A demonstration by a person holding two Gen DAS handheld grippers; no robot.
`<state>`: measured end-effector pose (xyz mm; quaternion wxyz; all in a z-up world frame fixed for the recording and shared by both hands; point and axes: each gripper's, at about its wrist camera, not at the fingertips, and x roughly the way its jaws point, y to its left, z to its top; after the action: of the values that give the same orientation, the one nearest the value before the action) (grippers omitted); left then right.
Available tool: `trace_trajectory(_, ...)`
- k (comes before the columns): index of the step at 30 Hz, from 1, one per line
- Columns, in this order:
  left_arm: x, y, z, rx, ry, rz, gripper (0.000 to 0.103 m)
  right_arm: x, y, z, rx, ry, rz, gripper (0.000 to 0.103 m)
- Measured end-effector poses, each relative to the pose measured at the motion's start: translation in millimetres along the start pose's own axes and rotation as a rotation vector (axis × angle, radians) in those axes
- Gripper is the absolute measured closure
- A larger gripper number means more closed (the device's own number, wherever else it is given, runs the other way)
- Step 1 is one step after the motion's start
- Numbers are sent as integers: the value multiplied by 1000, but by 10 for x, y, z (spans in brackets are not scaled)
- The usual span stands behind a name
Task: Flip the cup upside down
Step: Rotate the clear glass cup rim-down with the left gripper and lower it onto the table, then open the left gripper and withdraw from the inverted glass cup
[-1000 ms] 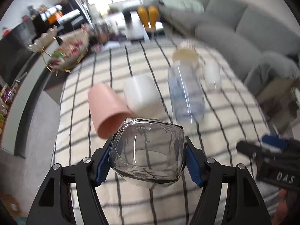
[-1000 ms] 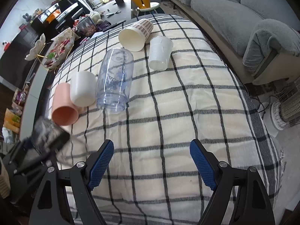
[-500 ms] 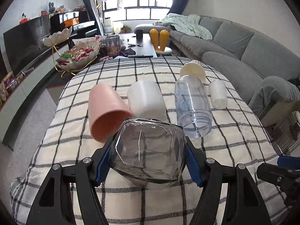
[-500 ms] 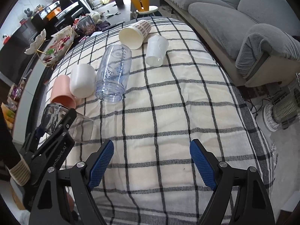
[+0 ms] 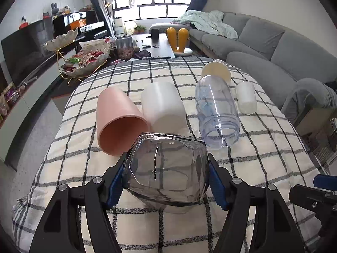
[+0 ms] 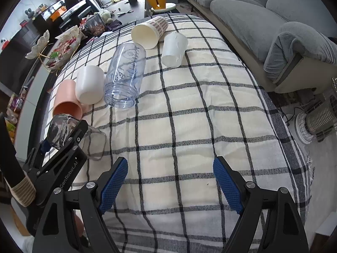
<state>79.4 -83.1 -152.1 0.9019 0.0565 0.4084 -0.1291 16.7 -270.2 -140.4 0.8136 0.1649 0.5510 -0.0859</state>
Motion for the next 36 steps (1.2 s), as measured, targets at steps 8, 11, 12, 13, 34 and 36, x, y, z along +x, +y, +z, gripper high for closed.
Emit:
trace_trajectory(8, -60, 36, 16, -18, 15, 17, 17, -71, -16, -6, 1, -44, -7, 20)
trace_trajectory(11, -108, 48, 0, -17, 24, 30, 17, -119, 7, -16, -8, -68, -12, 20)
trace_trajectory(12, -124, 56, -2, -18, 30, 31, 16, -145, 13, -20, -11, -79, -12, 20)
trace_trajectory(13, -149, 66, -8, -21, 37, 29, 16, -176, 19, -22, -13, -91, -13, 20)
trace_trajectory(34, -1288, 473, -83, -128, 10, 120, 8, -1041, 461, -321, -112, -509, -50, 13)
trace_trajectory(36, -1345, 493, -88, -135, 6, 122, 8, -1070, 496, -343, -116, -530, -68, 13)
